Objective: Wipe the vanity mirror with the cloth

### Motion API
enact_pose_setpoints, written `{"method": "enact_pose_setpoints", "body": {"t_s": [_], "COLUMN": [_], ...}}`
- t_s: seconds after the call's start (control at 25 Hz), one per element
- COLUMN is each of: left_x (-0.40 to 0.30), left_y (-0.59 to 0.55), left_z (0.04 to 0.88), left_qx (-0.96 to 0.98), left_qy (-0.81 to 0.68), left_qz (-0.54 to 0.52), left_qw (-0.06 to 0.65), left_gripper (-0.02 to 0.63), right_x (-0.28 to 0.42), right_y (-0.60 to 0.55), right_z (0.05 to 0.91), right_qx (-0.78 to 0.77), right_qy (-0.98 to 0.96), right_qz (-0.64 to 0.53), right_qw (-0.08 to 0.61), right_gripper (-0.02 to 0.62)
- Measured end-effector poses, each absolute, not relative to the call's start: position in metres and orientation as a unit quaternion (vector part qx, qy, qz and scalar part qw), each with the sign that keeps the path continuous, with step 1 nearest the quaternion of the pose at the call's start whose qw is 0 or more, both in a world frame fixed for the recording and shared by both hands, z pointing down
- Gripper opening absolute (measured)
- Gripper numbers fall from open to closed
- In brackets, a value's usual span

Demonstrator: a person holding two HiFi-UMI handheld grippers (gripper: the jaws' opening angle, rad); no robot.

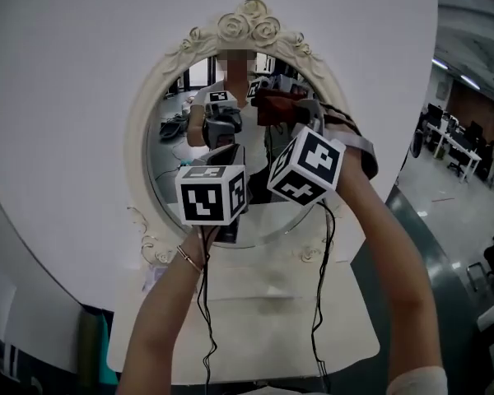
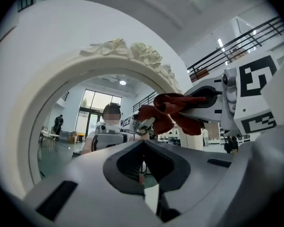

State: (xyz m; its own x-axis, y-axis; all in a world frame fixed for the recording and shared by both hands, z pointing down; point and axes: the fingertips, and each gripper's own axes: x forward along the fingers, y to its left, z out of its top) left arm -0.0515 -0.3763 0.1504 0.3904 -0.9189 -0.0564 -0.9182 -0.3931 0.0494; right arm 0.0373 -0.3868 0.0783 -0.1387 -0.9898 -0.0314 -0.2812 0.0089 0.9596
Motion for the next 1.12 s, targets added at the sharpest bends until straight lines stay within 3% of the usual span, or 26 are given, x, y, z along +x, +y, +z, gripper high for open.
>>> {"method": "enact_pose_setpoints", "body": {"t_s": [0.2, 0.48, 1.12], "left_x": [-0.038, -0.029, -0.018], "left_y": [-0.379, -0.385, -0.380], "left_z": [0.121, 0.138, 0.223], "left_qx": [0.836, 0.838, 0.845], "left_qy": [-0.547, -0.545, -0.532], "left_qz": [-0.045, -0.030, 0.004], "left_qw": [-0.015, -0.012, 0.050], "left_gripper": [0.006, 0.006, 0.006], "right_x": [0.041, 0.049, 0.065], "right_y": [-0.388, -0.403, -0.411], "right_z": [0.046, 0.059, 0.152], "right_qx": [0.541, 0.535, 0.521], "right_qy": [-0.567, -0.506, -0.558], "right_qz": [-0.496, -0.536, -0.466], "right_qw": [0.374, 0.414, 0.447], "right_gripper": [0.060, 0.060, 0.060]}}
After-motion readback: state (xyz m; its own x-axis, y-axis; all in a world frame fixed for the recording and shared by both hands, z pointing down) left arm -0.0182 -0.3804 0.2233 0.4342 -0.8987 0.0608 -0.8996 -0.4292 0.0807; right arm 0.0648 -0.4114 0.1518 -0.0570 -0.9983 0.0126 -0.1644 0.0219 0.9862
